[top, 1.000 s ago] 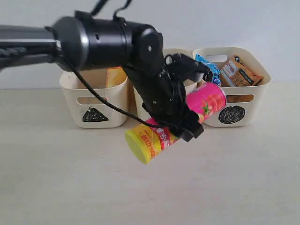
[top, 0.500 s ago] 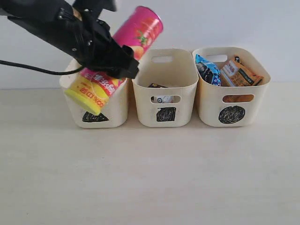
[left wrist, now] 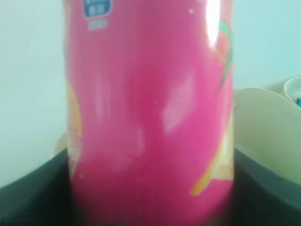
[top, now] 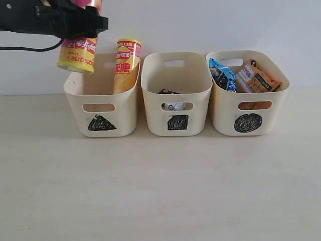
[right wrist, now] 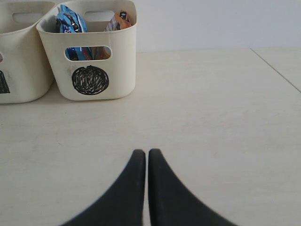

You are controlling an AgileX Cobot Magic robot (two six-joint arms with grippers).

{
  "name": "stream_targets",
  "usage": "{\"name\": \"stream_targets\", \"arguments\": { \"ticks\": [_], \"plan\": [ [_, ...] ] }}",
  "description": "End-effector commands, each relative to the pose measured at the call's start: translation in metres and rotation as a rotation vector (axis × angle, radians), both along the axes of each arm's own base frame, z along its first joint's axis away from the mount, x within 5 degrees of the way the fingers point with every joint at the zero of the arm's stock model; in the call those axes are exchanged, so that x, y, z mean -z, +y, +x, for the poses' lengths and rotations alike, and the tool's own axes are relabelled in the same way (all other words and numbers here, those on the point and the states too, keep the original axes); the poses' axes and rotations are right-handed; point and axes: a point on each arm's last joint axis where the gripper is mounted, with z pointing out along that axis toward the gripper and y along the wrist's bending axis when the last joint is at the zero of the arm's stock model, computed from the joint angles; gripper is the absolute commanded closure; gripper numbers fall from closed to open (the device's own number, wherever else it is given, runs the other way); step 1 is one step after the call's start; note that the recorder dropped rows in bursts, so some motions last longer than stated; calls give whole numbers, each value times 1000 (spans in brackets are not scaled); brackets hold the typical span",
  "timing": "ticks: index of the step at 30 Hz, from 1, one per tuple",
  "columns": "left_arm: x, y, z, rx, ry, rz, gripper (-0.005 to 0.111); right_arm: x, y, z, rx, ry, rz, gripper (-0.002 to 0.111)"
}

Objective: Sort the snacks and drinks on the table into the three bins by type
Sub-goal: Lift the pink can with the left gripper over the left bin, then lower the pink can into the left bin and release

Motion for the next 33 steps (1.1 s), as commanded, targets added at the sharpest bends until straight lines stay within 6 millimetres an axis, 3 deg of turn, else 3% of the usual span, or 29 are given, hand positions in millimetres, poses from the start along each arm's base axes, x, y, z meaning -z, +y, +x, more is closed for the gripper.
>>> {"name": "stream_targets", "arguments": {
  "ticks": [1, 8, 14, 19, 25, 28, 33],
  "plan": [
    [25, -8, 40, -19, -8, -24, 102, 1, 0, 0, 2, -8, -5, 108],
    [78, -10, 81, -40, 33, -11, 102, 1, 0, 0, 2, -8, -5, 108],
    [94, 3, 89, -67, 56, -4, 100, 1, 0, 0, 2, -8, -5, 108],
    [95, 11, 91, -86, 62, -12, 67, 1, 0, 0, 2, -8, -5, 108],
    [94, 10, 91, -85, 48, -15, 35, 1, 0, 0, 2, -8, -5, 108],
    [93, 10, 92, -89, 46, -27, 26, 1, 0, 0, 2, -8, -5, 108],
    [93, 10, 92, -92, 44, -34, 25, 1, 0, 0, 2, -8, -5, 108]
  ]
}}
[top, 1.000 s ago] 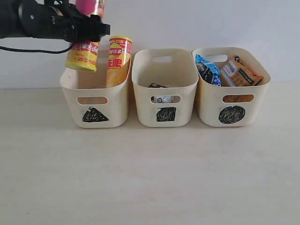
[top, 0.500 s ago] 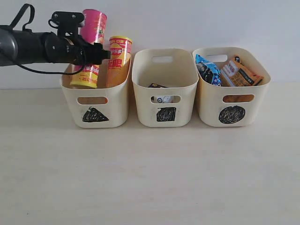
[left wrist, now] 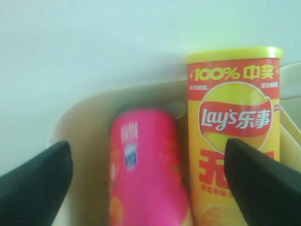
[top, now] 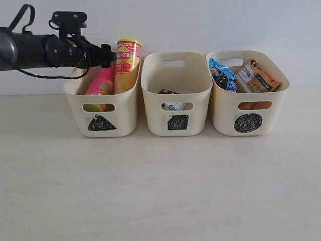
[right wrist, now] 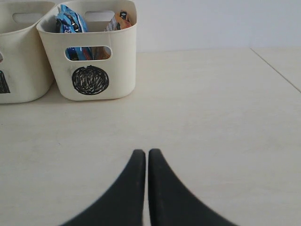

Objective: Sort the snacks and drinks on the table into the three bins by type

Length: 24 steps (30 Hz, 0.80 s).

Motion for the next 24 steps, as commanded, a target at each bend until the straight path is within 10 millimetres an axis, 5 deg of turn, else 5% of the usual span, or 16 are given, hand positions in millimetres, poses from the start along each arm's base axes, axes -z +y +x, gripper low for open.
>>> {"name": "stream_targets", "arguments": {
  "ticks": [1, 8, 12, 15, 24],
  "plan": [
    [-8, -1, 1, -10, -29, -30, 25, 1, 0, 0, 2, -8, -5, 108],
    [-43, 2, -11, 13, -32, 6, 31, 1, 0, 0, 2, -8, -5, 108],
    [-68, 4, -25, 29, 14, 27, 65, 1, 0, 0, 2, -8, -5, 108],
    [-84, 6, -37, 37, 56, 34, 101, 1, 0, 0, 2, -8, -5, 108],
    [-109, 17, -75, 50, 175, 122, 102, 1, 0, 0, 2, -8, -5, 108]
  ]
}}
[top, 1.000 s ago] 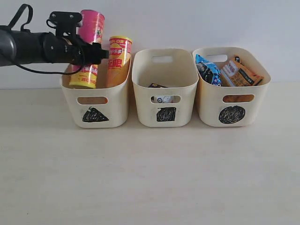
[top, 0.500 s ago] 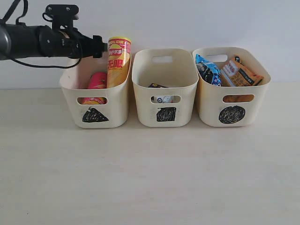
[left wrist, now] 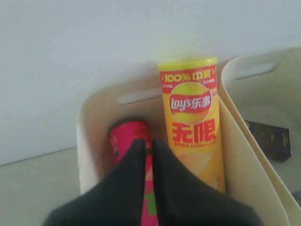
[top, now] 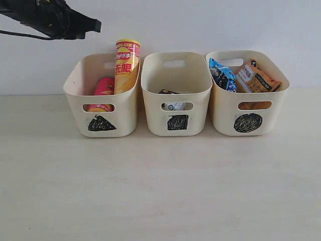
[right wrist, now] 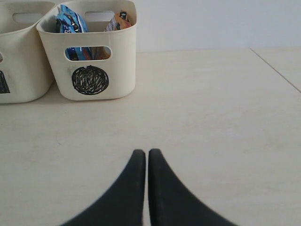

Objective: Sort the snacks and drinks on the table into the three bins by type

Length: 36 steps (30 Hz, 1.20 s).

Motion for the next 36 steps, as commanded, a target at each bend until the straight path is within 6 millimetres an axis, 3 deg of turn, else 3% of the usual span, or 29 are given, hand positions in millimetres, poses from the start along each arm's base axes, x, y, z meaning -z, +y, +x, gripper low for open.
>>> {"name": "stream_targets", "arguments": {
  "ticks": [1, 13, 19, 22, 28, 31, 36],
  "plan": [
    [-8, 9, -23, -1, 42, 76, 102, 1, 0, 0, 2, -8, -5, 108],
    [-28, 29, -97, -6, 86, 138, 102, 1, 0, 0, 2, -8, -5, 108],
    [-39, 41, -149, -7, 67, 131, 102, 1, 0, 0, 2, -8, -5, 108],
    [-41, 48, -192, -10, 63, 69, 102, 1, 0, 0, 2, -8, -5, 108],
    [-47, 57, -243, -6, 48, 16, 102, 1, 0, 0, 2, -8, -5, 108],
    [-44, 65, -282, 5, 49, 14, 102, 1, 0, 0, 2, -8, -5, 108],
    [-28, 71, -314, 7, -60, -38, 102, 1, 0, 0, 2, -8, -5, 108]
  ]
}}
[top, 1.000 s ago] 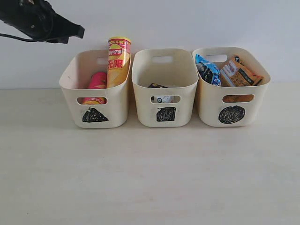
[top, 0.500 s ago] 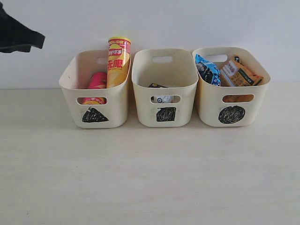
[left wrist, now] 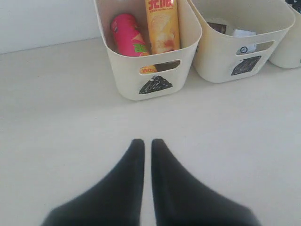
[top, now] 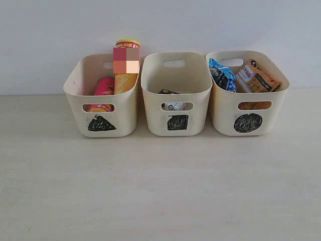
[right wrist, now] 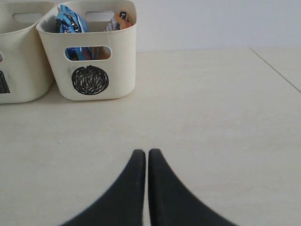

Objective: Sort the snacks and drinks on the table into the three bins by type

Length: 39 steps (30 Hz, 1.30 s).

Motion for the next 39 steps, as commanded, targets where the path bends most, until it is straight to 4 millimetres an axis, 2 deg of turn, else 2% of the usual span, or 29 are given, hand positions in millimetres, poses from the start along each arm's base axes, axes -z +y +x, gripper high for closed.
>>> {"name": "stream_targets", "arguments": {
  "ticks": [1, 6, 12, 17, 27, 33, 39],
  "plan": [
    [12, 4, -16, 5, -125, -23, 102, 1, 0, 0, 2, -8, -5, 108],
    [27, 6, -23, 0, -201, -28, 102, 1, 0, 0, 2, -8, -5, 108],
    [55, 8, -26, -4, -313, -18, 102, 1, 0, 0, 2, -8, -5, 108],
    [73, 14, -46, 12, -424, 33, 102, 1, 0, 0, 2, -8, -5, 108],
    [117, 31, -75, -115, -443, 26, 102, 1, 0, 0, 2, -8, -5, 108],
    [129, 35, -82, -177, -462, 12, 102, 1, 0, 0, 2, -8, -5, 108],
    [149, 39, -90, -229, -477, 2, 102, 1, 0, 0, 2, -8, -5, 108]
  ]
}}
